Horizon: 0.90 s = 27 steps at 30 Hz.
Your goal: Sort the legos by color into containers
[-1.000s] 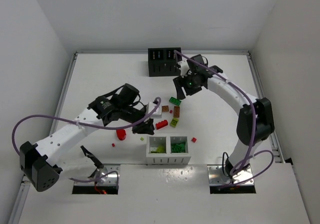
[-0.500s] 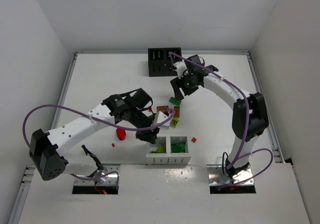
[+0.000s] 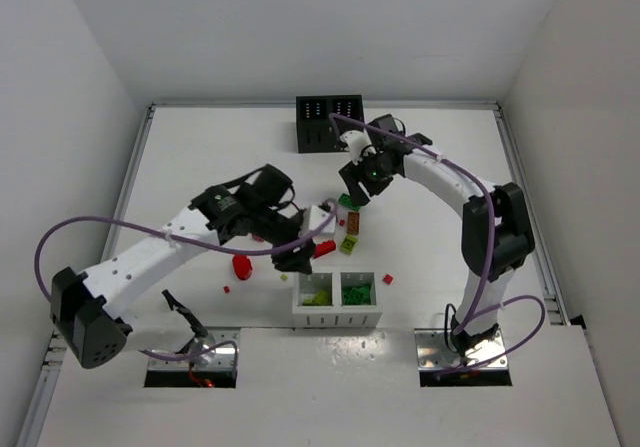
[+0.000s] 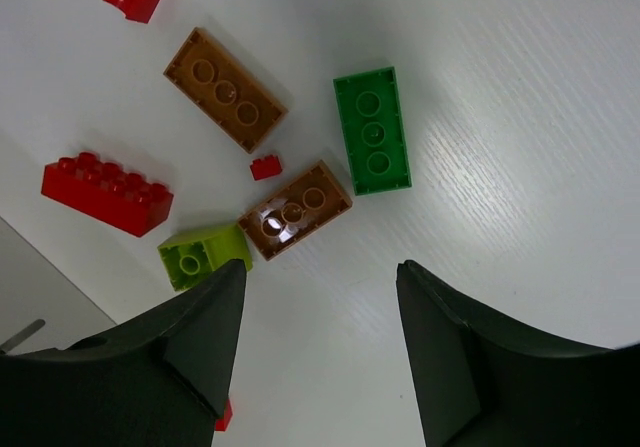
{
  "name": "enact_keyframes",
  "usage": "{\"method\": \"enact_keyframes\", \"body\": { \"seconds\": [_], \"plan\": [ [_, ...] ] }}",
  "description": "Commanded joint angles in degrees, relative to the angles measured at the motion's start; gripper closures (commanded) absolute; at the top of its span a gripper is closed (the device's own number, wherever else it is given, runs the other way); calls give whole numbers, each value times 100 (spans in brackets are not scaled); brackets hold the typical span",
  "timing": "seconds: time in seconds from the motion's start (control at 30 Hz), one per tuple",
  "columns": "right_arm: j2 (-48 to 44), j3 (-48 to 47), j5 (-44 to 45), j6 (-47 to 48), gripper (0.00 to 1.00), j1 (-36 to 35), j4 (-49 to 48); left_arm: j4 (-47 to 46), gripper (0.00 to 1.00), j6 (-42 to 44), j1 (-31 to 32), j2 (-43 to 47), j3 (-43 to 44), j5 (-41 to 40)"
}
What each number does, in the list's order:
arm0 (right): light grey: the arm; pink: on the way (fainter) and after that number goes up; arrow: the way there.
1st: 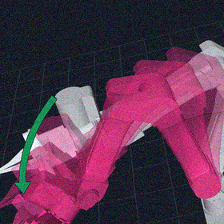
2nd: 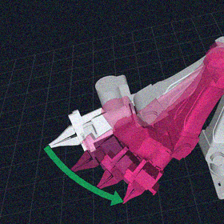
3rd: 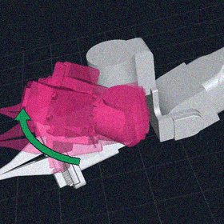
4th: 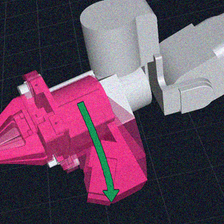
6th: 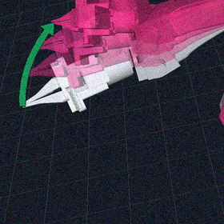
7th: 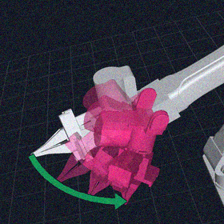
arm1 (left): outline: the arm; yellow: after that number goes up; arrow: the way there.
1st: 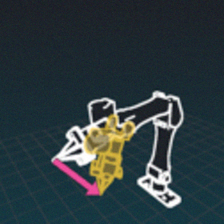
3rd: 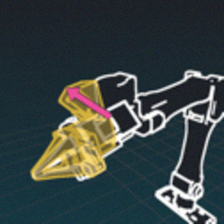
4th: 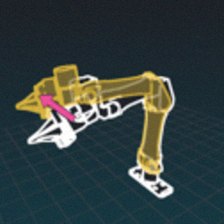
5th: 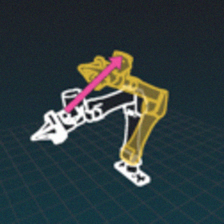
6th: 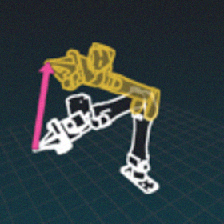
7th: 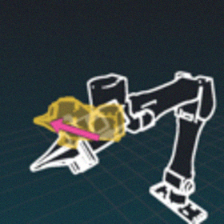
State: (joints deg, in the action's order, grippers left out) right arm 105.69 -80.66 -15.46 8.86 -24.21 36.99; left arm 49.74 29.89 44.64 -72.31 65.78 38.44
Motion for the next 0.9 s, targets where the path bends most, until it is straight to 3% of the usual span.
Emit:
{"method": "enact_keyframes", "body": {
  "seconds": [0.0,0.33,0.63,0.87],
  "plan": [
    [100,85,-150,439,38,-101,-175,-1156,45,-833,-744,630,75,-204],
    [812,-177,438,617,26,-278,-649,-1344,45,-1530,-2327,684,75,-197],
    [1366,-433,992,678,21,-278,-1132,-1344,45,-1644,-2856,684,14,-143],
    [1726,-600,878,678,22,-278,-1080,-1177,45,-1338,-3040,684,-345,-143]
  ]
}}
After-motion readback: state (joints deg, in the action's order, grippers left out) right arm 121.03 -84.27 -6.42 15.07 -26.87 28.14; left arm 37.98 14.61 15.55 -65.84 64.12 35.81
